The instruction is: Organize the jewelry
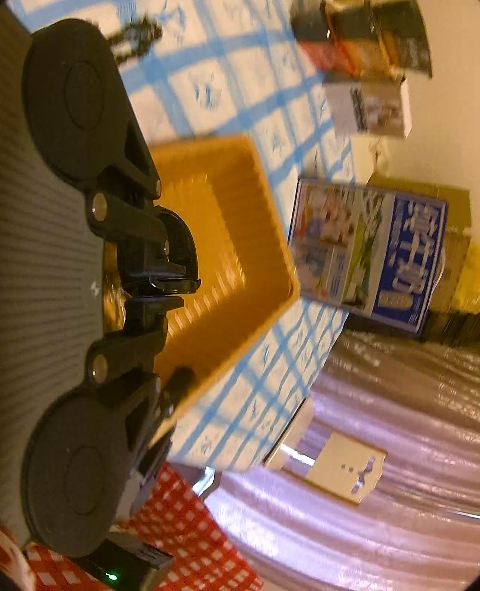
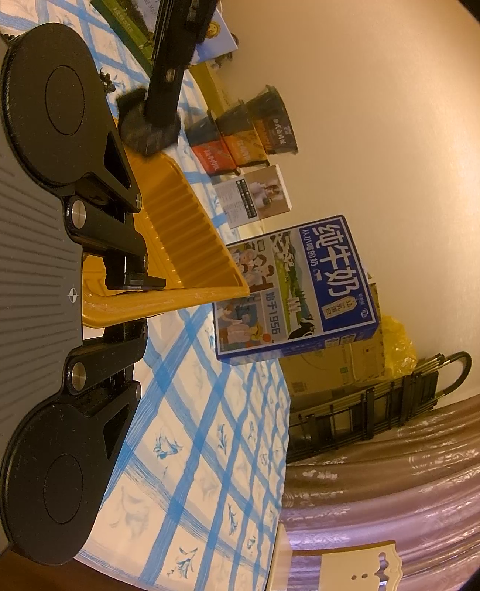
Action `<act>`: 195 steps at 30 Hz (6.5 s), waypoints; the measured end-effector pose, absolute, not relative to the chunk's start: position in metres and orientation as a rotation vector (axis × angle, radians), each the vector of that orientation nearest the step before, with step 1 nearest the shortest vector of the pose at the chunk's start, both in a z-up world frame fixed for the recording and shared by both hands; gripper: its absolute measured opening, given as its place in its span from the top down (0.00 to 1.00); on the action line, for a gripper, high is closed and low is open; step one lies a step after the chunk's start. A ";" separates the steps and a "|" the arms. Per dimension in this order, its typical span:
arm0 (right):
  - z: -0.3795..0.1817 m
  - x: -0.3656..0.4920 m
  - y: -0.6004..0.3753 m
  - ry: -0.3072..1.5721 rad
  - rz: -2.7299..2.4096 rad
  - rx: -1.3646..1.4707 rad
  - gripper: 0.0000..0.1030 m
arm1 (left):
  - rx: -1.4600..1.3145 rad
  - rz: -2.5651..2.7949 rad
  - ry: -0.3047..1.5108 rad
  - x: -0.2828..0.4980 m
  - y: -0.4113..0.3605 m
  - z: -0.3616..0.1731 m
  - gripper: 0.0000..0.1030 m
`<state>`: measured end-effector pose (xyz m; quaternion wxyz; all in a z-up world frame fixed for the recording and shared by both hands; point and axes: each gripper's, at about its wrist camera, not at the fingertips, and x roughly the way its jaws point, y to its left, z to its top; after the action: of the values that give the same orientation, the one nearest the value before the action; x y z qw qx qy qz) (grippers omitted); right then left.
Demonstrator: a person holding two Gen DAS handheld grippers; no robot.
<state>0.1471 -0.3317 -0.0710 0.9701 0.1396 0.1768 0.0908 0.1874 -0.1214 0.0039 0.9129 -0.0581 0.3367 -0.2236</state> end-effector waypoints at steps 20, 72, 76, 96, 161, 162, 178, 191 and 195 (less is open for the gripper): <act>-0.072 0.149 -0.339 0.383 0.174 0.322 0.94 | -0.182 -0.487 0.708 0.215 -0.155 -0.013 0.84; -0.077 0.149 -0.338 0.384 0.167 0.305 0.94 | 0.015 0.037 0.841 0.189 0.000 -0.084 0.87; -0.077 0.150 -0.337 0.382 0.169 0.301 0.94 | 0.050 0.019 0.807 0.179 0.007 -0.064 0.88; -0.069 0.159 -0.313 0.353 0.210 0.291 0.94 | 0.029 -0.160 0.487 0.165 -0.022 0.111 0.88; -0.087 0.189 -0.275 0.491 0.137 0.340 0.94 | -0.039 -0.078 0.705 0.189 -0.022 0.010 0.57; -0.088 0.192 -0.270 0.497 0.144 0.335 0.94 | -0.042 -0.070 0.706 0.187 -0.018 0.010 0.57; -0.094 0.252 -0.229 0.550 0.237 0.286 0.90 | -0.065 0.012 0.690 0.179 0.013 0.008 0.52; -0.064 0.198 -0.249 0.521 0.217 0.292 0.13 | -0.070 0.034 0.691 0.134 0.009 0.002 0.38; -0.052 0.165 -0.249 0.582 0.275 0.304 0.13 | -0.055 0.074 0.716 0.113 0.015 -0.002 0.35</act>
<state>0.1646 -0.2490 -0.0516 0.9373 0.1486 0.2849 0.1347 0.1126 0.0145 -0.0015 0.9356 -0.0271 0.3502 0.0364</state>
